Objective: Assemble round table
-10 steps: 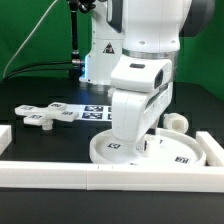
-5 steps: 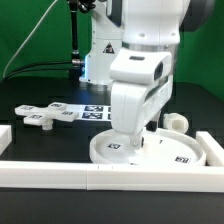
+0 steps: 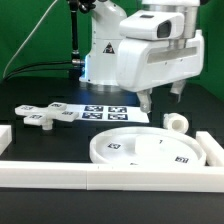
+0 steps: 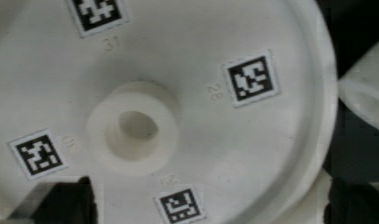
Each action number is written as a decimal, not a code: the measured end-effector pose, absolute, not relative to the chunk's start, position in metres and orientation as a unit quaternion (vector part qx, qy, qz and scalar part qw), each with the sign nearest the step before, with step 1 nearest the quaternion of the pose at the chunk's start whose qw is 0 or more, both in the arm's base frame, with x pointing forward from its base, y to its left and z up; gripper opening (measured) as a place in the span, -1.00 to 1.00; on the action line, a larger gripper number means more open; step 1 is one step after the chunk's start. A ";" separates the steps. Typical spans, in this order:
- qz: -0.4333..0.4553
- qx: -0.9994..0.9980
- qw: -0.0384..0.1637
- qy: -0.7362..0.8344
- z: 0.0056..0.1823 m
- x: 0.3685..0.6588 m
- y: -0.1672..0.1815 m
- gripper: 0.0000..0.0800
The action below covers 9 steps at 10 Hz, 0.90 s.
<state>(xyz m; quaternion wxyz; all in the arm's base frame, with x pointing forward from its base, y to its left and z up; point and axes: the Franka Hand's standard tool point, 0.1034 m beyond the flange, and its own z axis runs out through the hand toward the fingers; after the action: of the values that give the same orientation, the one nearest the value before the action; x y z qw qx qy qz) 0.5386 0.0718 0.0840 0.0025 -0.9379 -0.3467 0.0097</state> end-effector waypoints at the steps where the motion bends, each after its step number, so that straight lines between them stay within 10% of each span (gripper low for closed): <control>1: 0.010 -0.956 0.001 -0.295 0.086 0.532 0.088 0.62; 9: 0.014 -0.999 0.022 -0.022 0.071 0.516 0.097 0.62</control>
Offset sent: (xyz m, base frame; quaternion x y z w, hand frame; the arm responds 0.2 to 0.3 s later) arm 0.0000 0.0000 0.0000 0.0000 0.0000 0.0650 0.9979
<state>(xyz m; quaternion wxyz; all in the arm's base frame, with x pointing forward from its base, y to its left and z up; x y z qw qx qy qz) 0.5164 0.0973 0.0708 0.0216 -0.9994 -0.0223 0.0141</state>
